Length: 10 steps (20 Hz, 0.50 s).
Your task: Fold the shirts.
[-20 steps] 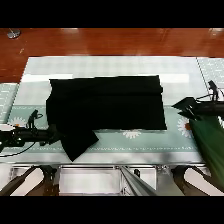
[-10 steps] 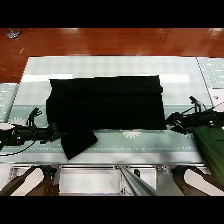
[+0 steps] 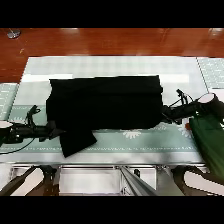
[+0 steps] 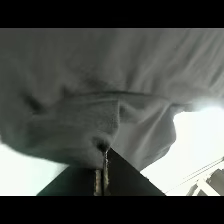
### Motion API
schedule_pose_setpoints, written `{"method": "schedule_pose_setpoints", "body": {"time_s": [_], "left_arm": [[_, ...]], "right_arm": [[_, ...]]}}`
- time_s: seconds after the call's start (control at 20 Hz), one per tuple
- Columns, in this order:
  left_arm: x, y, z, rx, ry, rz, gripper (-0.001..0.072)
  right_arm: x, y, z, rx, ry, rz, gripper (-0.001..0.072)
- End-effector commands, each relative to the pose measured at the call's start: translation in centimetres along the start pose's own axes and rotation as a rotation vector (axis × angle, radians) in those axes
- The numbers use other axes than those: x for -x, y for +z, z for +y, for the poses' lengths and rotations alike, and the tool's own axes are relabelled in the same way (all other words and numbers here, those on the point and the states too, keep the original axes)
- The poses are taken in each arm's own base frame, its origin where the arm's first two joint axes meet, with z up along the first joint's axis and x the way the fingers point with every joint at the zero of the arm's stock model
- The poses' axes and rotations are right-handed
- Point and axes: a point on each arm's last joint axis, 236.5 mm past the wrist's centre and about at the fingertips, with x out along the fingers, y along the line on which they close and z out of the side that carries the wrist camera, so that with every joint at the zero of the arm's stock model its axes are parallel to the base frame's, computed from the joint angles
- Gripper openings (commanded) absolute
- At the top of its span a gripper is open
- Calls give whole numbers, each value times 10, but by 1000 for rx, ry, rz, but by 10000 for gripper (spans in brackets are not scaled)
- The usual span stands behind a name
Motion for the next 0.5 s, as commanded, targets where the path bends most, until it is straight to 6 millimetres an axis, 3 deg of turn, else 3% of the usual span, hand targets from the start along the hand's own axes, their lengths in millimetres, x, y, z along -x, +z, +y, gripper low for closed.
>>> {"method": "schedule_pose_setpoints", "body": {"time_s": [0.0, 0.15, 0.25, 0.35, 0.45], "left_arm": [[25, 38, -20, -21, -5, -86, 30], [62, 95, -45, -87, 7, -236, 29], [74, 131, -56, -73, -13, -296, 29], [72, 161, -72, -80, -54, -305, 29], [57, 189, -82, -117, -42, -305, 29]], "right_arm": [[29, 32, 25, 74, 25, -59, 38], [71, 77, 50, 128, 34, -200, 38], [85, 99, 65, 162, 45, -254, 38], [90, 124, 71, 135, 53, -295, 38], [89, 151, 81, 111, 99, -321, 38]]}}
